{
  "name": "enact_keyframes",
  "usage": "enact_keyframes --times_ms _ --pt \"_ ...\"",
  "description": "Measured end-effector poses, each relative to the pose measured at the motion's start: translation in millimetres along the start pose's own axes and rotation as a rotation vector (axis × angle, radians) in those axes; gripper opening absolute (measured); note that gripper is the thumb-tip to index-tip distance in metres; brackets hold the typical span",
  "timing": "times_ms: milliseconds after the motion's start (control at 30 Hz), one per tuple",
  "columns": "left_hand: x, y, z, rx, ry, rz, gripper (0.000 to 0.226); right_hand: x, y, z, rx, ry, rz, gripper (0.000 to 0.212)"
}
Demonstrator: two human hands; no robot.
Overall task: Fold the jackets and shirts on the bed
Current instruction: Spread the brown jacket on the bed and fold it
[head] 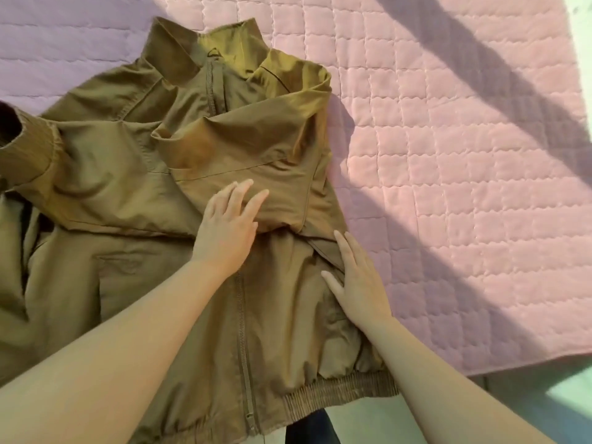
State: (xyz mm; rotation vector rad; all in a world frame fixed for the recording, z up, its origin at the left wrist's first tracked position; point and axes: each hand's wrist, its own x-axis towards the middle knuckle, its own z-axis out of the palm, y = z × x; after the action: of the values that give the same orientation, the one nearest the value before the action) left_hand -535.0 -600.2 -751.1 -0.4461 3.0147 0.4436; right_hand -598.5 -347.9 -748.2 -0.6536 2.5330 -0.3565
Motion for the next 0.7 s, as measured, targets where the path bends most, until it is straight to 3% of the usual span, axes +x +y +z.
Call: enact_keyframes --times_ms 100,200,267,400,467,533,600,633,700 --pt "-36.4 45.7 -1.6 -0.178 0.016 0.070 0.043 -41.3 9.2 -7.4 0.072 0.077 0.208 0.067" --pt "-74.7 90.0 8.1 -0.270 -0.297 0.215 0.044 -79.0 17.2 -12.3 0.032 0.025 0.289 0.066" --pt "-91.1 110.2 19.1 -0.267 -0.461 0.191 0.055 -94.4 19.7 -13.6 0.027 -0.017 0.317 0.068" --pt "-107.2 133.2 41.4 -0.157 -0.643 0.188 0.080 -110.5 1.9 -21.5 0.153 0.030 0.208 0.069" --pt "-108.7 132.8 46.0 -0.278 -0.778 0.145 0.080 -118.2 -16.4 -27.5 0.253 0.083 0.123 0.071" --pt "-106.1 129.7 36.4 -0.683 -0.855 -0.096 0.054 -129.1 -32.0 -25.5 0.298 0.052 0.034 0.077" --pt "-97.0 124.9 19.3 -1.205 -0.836 -0.603 0.028 -140.2 -40.7 -11.7 0.274 -0.130 -0.025 0.087" --pt "-92.1 119.3 14.6 -1.399 -0.784 -0.840 0.029 -144.7 -42.8 -1.9 0.256 -0.251 -0.028 0.092" --pt "-82.3 104.3 11.5 -1.578 -0.661 -1.042 0.036 -145.8 -40.1 18.0 0.235 -0.422 0.008 0.096"
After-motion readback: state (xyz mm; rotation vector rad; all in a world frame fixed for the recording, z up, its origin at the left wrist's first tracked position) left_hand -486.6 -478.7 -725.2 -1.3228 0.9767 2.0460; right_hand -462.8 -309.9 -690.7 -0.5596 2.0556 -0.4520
